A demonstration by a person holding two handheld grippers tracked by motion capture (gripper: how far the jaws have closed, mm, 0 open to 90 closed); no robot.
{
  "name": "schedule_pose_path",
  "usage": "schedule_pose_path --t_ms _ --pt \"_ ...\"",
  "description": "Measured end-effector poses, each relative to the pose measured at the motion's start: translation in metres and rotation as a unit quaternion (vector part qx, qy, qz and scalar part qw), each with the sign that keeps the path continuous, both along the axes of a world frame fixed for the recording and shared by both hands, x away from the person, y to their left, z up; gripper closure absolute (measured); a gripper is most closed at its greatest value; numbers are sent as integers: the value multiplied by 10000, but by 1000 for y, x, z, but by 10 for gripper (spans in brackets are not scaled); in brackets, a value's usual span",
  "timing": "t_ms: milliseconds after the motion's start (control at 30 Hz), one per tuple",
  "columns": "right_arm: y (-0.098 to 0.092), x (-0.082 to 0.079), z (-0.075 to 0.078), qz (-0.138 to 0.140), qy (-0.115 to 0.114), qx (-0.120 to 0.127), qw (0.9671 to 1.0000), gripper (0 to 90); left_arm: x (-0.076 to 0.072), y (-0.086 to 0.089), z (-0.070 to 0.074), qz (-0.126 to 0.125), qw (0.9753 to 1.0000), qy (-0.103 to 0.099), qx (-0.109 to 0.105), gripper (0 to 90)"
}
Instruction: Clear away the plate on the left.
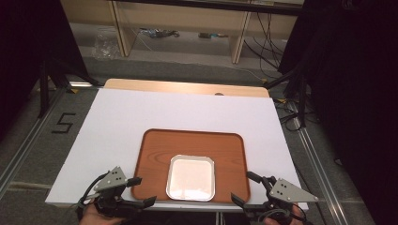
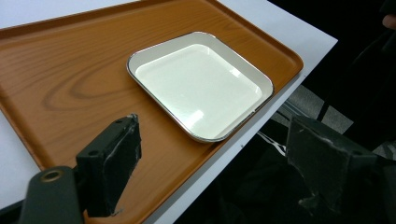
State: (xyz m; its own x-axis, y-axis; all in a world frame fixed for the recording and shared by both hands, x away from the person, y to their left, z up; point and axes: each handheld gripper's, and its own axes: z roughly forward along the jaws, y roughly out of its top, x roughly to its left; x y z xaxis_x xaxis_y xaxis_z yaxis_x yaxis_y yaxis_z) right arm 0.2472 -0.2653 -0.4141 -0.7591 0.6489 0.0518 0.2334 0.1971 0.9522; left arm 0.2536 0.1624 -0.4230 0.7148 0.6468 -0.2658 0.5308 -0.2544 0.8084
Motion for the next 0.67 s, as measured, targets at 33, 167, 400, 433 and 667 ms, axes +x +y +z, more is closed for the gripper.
schedule_pose_path --t_ms 33,167,400,433,667 --pt "0 0 0 0 3 -1 10000 161 -2 0 0 -17 10000 -73 -2 180" --pt "0 0 0 -2 9 0 10000 161 -7 -1 0 -30 10000 -9 42 180" --pt "0 0 0 29 -12 -23 10000 160 -6 -1 -1 -30 10000 -28 -4 179" --pt "0 0 0 29 -12 -23 10000 160 -6 -1 -1 -30 10000 -28 -4 179" --pt "0 0 0 32 39 -4 10000 161 -5 1 0 -66 9999 -65 76 179"
